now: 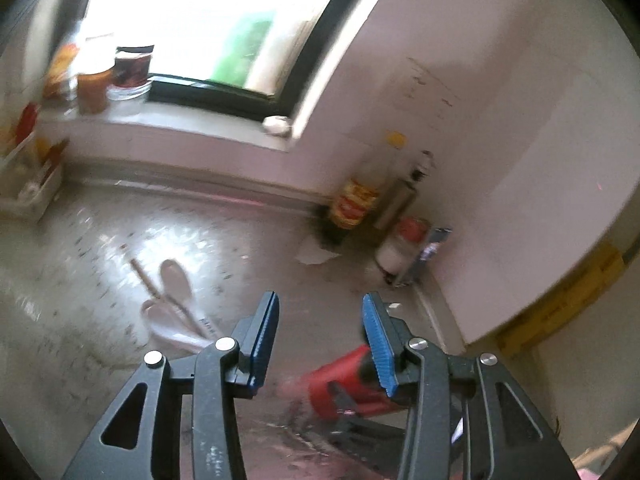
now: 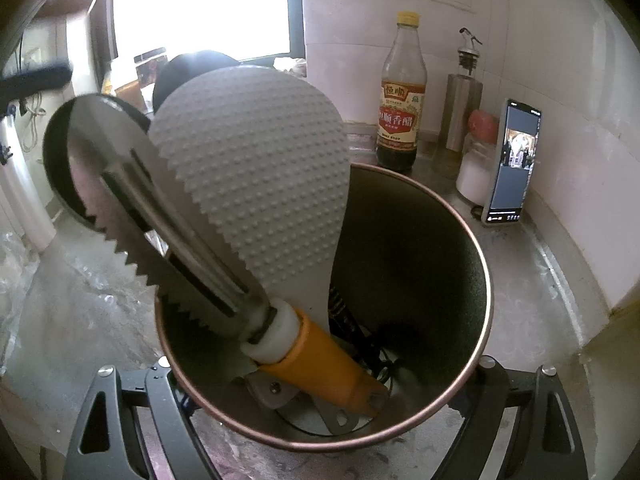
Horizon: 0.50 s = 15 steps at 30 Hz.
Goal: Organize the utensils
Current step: 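Move the open left gripper toward the white soup spoons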
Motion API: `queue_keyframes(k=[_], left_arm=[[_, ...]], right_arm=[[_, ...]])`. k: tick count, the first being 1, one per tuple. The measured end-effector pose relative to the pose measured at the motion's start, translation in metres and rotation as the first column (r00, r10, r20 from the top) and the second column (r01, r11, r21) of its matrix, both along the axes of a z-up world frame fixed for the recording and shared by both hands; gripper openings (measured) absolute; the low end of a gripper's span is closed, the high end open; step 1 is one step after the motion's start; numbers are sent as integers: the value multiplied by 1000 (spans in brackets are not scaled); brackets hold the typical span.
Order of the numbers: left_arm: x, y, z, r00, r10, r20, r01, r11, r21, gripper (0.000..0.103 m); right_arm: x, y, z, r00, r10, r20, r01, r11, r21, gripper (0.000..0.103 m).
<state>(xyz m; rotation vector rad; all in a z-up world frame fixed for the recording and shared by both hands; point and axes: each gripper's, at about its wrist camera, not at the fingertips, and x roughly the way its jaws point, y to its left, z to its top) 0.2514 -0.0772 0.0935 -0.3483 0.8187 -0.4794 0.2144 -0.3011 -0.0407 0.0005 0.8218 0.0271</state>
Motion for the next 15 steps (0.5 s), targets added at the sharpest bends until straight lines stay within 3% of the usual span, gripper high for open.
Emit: queue_keyframes(k=[8, 15], left_arm=[[4, 40, -25, 991, 116, -69, -117, 993, -16, 45], [8, 68, -52, 966, 205, -155, -210, 978, -10, 45]], right_arm=[[2, -7, 0, 1000, 2, 10, -3, 1000, 6, 91], [0, -5, 1, 1000, -6, 21, 6, 1000, -13, 96]])
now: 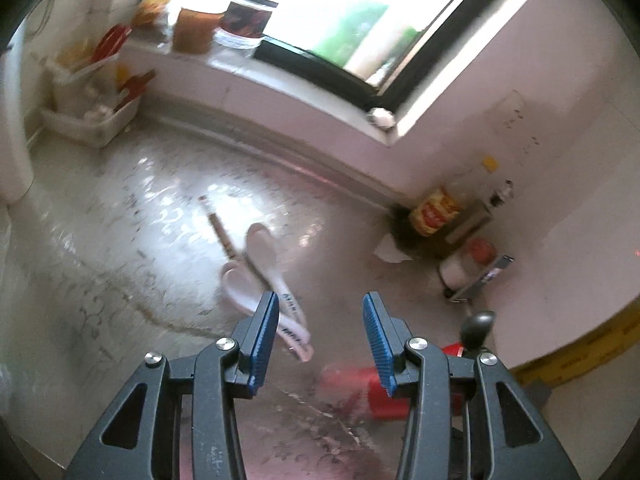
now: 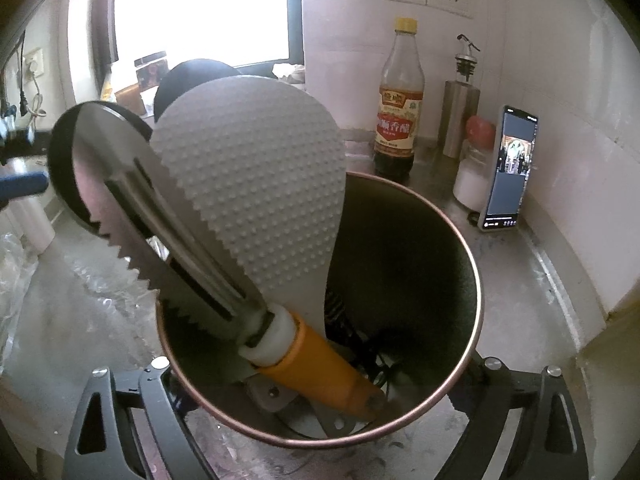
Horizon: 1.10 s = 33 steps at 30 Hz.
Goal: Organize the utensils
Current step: 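Move the open left gripper toward the white soup spoons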
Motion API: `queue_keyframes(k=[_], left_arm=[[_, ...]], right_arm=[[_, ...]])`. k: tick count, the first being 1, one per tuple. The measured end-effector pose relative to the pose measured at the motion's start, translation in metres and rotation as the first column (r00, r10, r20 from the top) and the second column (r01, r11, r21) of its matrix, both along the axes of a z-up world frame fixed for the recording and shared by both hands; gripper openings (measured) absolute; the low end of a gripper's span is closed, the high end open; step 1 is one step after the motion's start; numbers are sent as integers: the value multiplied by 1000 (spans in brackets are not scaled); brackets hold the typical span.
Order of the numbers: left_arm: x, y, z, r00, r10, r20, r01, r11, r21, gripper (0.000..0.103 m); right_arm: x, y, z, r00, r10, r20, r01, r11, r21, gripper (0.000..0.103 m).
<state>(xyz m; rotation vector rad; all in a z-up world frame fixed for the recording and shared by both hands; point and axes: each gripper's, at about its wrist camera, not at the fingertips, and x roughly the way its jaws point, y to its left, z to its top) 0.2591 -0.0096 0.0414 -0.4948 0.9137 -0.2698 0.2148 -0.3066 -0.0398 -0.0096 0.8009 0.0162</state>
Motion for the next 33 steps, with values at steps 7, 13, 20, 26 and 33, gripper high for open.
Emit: queue_keyframes(k=[7, 13, 20, 26, 33], left_arm=[[5, 14, -20, 995, 64, -75, -64, 998, 4, 45], [8, 19, -32, 986, 107, -125, -103, 994, 39, 45], [12, 26, -52, 972, 143, -188, -134, 989, 60, 45], [14, 32, -63, 961, 163, -223, -153, 986, 61, 45], [22, 31, -73, 954, 165, -250, -155, 986, 62, 45]], right_arm=[[0, -3, 1, 1000, 1, 3, -1, 1000, 6, 102], [-1, -3, 2, 1000, -2, 6, 2, 1000, -3, 103], [-1, -2, 3, 1000, -4, 11, 5, 1000, -9, 103], [1, -1, 4, 1000, -5, 21, 6, 1000, -12, 103], [3, -1, 6, 999, -12, 37, 13, 1000, -23, 103]])
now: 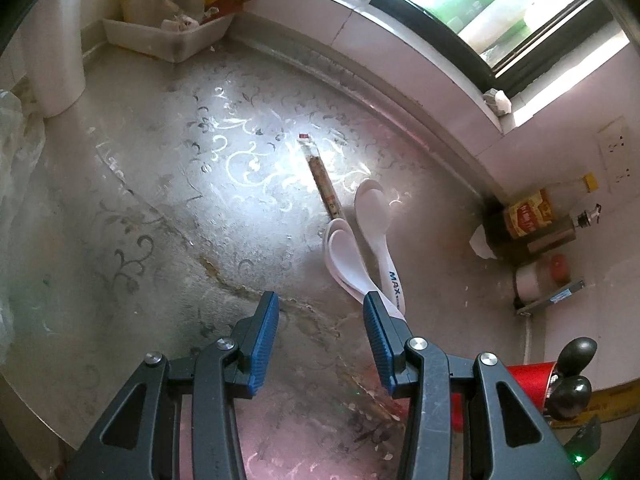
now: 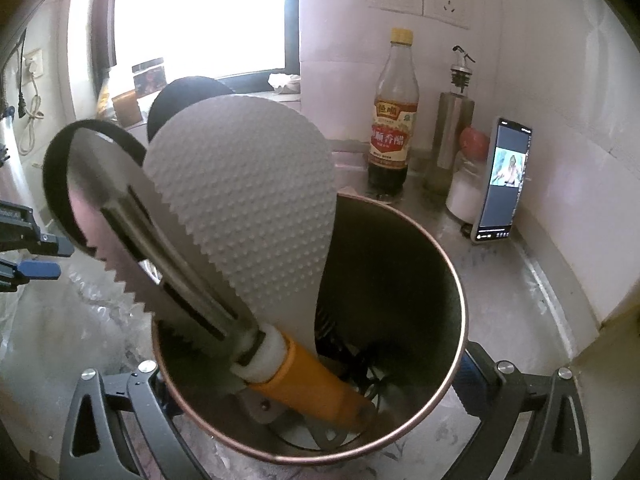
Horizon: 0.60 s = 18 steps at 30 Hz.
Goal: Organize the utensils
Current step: 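Move the open left gripper toward the white soup spoons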
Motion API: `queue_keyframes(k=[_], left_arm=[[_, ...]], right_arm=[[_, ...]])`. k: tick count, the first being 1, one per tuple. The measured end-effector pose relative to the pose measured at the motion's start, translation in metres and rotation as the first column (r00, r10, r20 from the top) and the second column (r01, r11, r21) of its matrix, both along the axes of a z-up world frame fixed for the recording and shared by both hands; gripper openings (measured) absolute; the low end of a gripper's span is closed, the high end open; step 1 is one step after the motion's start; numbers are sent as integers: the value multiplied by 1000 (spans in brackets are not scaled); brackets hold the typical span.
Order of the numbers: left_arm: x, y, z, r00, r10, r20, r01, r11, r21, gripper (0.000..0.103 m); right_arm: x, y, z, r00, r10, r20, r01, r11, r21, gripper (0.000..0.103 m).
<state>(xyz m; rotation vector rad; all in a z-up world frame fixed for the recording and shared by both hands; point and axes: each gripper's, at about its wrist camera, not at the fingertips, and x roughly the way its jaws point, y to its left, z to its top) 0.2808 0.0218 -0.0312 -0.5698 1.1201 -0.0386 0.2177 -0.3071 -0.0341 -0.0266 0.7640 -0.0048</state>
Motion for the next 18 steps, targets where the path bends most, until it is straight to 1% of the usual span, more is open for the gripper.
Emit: queue_keyframes(k=[8, 12, 15, 18], left_arm=[[12, 0, -13, 999, 18, -31, -18, 1000, -7, 45], [22, 2, -21, 999, 21, -38, -22, 999, -29, 45], [30, 5, -26, 999, 21, -39, -23, 998, -61, 45], [40, 8, -28, 999, 23, -38, -26, 997, -73, 45]], right_arm=[[6, -2, -1, 1000, 3, -1, -3, 1000, 2, 103], [8, -2, -2, 1000, 8, -2, -8, 1000, 1, 103], [10, -2, -2, 1000, 9, -1, -9, 1000, -2, 103], [12, -2, -2, 1000, 11, 0, -11, 1000, -3, 103]])
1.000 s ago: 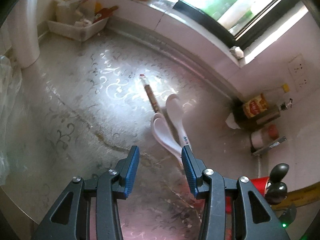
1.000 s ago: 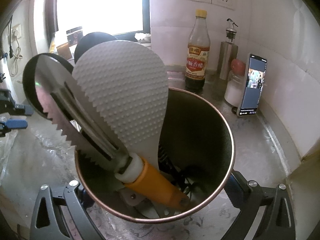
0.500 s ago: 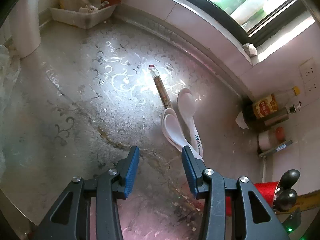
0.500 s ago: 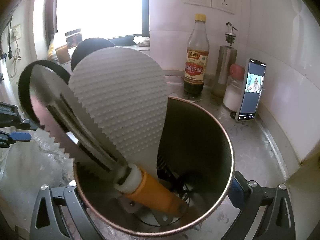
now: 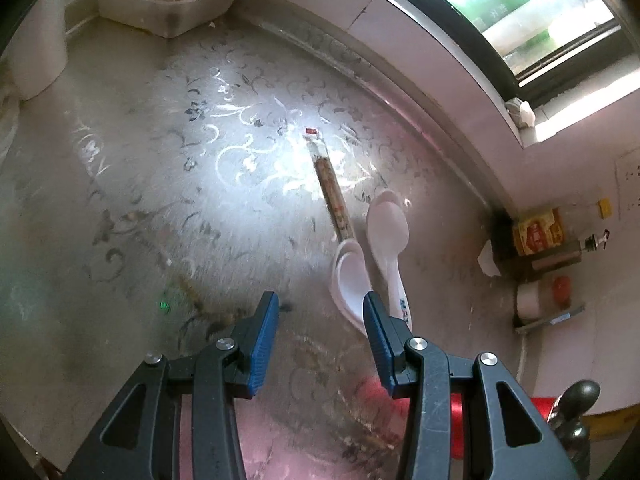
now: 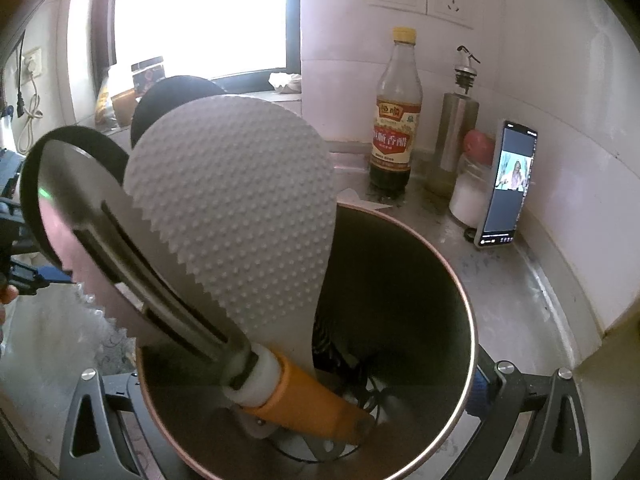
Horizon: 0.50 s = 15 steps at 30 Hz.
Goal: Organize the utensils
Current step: 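Move the open left gripper toward the white soup spoons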
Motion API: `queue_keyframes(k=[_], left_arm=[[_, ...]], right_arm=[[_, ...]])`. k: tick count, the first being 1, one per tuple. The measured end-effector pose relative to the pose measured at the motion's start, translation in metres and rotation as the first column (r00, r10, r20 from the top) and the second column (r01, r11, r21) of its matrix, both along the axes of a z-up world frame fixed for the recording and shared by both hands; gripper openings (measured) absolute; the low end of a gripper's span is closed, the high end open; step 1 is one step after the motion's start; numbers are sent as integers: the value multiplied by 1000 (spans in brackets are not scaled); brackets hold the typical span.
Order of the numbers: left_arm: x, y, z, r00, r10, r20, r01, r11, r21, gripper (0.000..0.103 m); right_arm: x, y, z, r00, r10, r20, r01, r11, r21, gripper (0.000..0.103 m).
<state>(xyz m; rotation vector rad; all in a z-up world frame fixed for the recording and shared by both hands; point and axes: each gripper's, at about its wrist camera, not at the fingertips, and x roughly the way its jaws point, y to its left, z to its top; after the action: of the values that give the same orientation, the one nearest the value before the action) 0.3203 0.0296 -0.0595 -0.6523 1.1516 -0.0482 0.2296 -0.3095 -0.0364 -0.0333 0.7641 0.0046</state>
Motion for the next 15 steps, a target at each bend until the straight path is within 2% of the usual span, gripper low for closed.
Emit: queue_keyframes(k=[6, 8, 12, 15], left_arm=[[15, -4, 0, 1000, -8, -9, 7, 1000, -18, 43], [17, -8, 3, 1000, -17, -1, 17, 1000, -20, 38], [25, -18, 1, 999, -32, -15, 32, 999, 1, 36], [31, -22, -7, 999, -27, -41, 27, 1000, 14, 28]], right_arm=[[0, 0, -1, 1000, 3, -4, -3, 1000, 1, 103], [1, 0, -2, 1000, 3, -7, -3, 1000, 0, 103], [3, 0, -3, 1000, 2, -11, -2, 1000, 0, 103], [3, 0, -3, 1000, 1, -12, -1, 1000, 1, 103]])
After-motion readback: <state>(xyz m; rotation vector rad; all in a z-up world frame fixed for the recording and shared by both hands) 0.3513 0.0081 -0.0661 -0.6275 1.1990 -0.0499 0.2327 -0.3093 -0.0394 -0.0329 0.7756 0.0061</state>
